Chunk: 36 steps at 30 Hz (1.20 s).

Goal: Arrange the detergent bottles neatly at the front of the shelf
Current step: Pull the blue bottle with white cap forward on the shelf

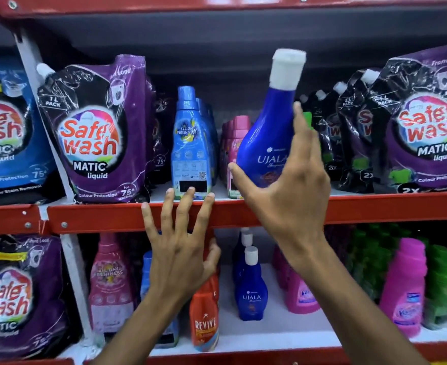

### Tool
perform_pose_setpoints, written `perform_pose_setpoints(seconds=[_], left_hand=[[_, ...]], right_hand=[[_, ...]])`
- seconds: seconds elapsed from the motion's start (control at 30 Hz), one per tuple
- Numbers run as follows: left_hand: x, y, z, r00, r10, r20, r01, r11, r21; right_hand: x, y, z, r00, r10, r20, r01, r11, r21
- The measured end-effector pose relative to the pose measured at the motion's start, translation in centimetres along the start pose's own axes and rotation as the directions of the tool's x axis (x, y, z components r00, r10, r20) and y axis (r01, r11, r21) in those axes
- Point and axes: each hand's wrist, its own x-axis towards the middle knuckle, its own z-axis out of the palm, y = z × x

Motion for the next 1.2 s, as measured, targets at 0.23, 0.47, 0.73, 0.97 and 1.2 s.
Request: perform_pose_setpoints(seconds=[0.23,0.47,0.73,0.97,1.2], left_hand=[[0.0,0.2,0.4,1.000,-0.023,-0.015,0.023,1.000,0.006],[-0.1,0.2,0.9,1.000,-0.026,-0.017,0.026,0.999,0.027],[-0.1,0.1,0.8,1.000,-0.026,-0.013,0.027,0.999,0.018],[-0.1,0.1,0.8,1.000,-0.027,-0.003,0.027,0.999,0.022],[-0.1,0.1,0.9,0.999,-0.029,0.020,0.028,0.999,0.021]], right_hand=[[-6.8,1.8,-3.8,0.996,-0.037,0.076,0.032,0.998,0.055],[-16.1,5.8,-2.8,0.958,0.128,0.256,-0.128,0.992,-0.015],[-22.5,9.1,0.9,0.815,0.331,0.477,-0.279,0.944,-0.178],[-24.1,10.2,3.0,0.750,0.402,0.525,-0.310,0.915,-0.257],[-25.2,10.5,3.5,0.737,0.420,0.531,-0.309,0.906,-0.288]])
